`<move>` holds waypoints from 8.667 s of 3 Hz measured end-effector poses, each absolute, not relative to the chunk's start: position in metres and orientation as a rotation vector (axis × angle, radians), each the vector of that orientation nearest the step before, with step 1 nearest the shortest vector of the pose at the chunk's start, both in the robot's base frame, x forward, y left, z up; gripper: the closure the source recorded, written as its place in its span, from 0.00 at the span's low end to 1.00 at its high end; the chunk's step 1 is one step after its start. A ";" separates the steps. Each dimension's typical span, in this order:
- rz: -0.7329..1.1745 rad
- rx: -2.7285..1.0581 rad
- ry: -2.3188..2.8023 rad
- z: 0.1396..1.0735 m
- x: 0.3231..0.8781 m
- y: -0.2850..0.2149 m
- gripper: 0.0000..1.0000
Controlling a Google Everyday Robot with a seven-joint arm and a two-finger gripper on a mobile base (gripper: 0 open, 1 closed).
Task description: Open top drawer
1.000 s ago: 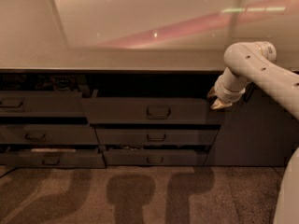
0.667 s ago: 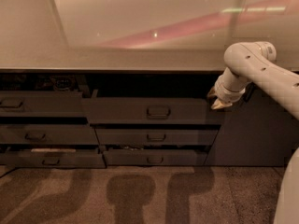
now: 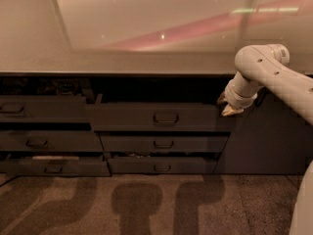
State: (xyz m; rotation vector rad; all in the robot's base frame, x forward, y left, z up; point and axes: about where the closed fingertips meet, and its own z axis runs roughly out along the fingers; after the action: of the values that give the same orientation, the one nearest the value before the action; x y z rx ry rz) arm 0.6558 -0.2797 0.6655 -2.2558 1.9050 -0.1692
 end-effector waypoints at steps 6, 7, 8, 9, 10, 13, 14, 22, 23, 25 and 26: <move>-0.168 -2.270 1.883 0.665 0.635 -0.284 1.00; -0.169 -2.274 1.877 0.662 0.629 -0.285 1.00; -0.169 -2.274 1.877 0.665 0.629 -0.284 1.00; -0.169 -2.278 1.871 0.662 0.623 -0.286 1.00; -0.169 -2.278 1.871 0.664 0.623 -0.286 1.00; -0.170 -2.285 1.859 0.661 0.611 -0.288 1.00; -0.169 -2.288 1.853 0.661 0.605 -0.289 1.00; -0.040 -2.102 1.611 0.775 0.560 -0.286 1.00; -0.001 -2.081 1.529 0.783 0.569 -0.279 1.00; -0.034 -2.058 1.615 0.777 0.584 -0.286 1.00; -0.039 -2.022 1.781 0.755 0.619 -0.308 1.00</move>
Offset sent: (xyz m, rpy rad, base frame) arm -0.2683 -0.0659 -0.1799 0.0517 -0.0162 0.2041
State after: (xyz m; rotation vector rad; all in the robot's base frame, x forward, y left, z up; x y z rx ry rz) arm 0.6194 -0.3078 0.7554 -2.0222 1.7810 -0.0393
